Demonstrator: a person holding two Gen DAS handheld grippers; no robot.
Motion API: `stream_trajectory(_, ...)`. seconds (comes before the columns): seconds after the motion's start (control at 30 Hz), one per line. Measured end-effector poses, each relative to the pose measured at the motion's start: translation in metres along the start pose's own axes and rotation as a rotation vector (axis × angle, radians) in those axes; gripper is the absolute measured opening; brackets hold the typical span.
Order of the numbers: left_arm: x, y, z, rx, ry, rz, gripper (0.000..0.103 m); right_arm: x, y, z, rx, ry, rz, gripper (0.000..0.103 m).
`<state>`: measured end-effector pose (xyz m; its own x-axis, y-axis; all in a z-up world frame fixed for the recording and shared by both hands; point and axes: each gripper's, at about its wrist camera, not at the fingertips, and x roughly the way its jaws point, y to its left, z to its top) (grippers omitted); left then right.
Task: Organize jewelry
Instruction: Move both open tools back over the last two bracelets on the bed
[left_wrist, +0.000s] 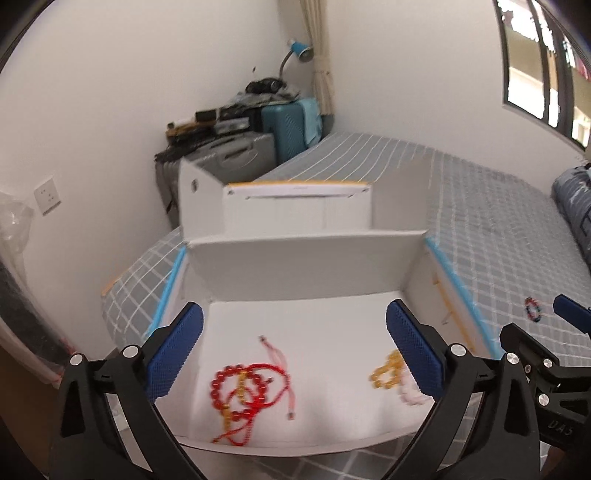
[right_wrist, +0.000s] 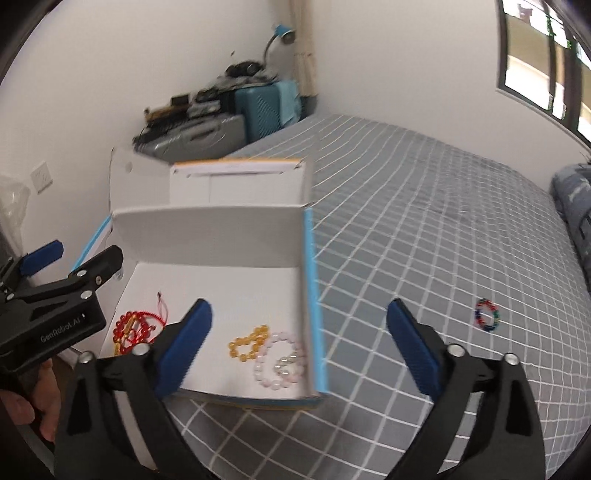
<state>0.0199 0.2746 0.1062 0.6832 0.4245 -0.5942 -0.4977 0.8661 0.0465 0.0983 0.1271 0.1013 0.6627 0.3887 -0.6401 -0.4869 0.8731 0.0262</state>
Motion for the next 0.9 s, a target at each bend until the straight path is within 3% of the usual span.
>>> stream_trajectory(0.4,-0.018,-0.119,0.005,0.098,-0.032,-0.163,0.098,-0.034,-0.133,-0.031,0.143,-0.032,-0.155,0.096)
stream_trajectory(0.67,-0.002,-0.224,-0.003,0.183,-0.012,-0.249,0.098,-0.032,-0.215,-0.068,0.242,-0.009,-0.245,0.096)
stream_trajectory(0.9,0.035,-0.293,-0.013,0.236,0.047,-0.316,0.098,-0.016,-0.257,-0.108,0.27,0.04,-0.32,0.096)
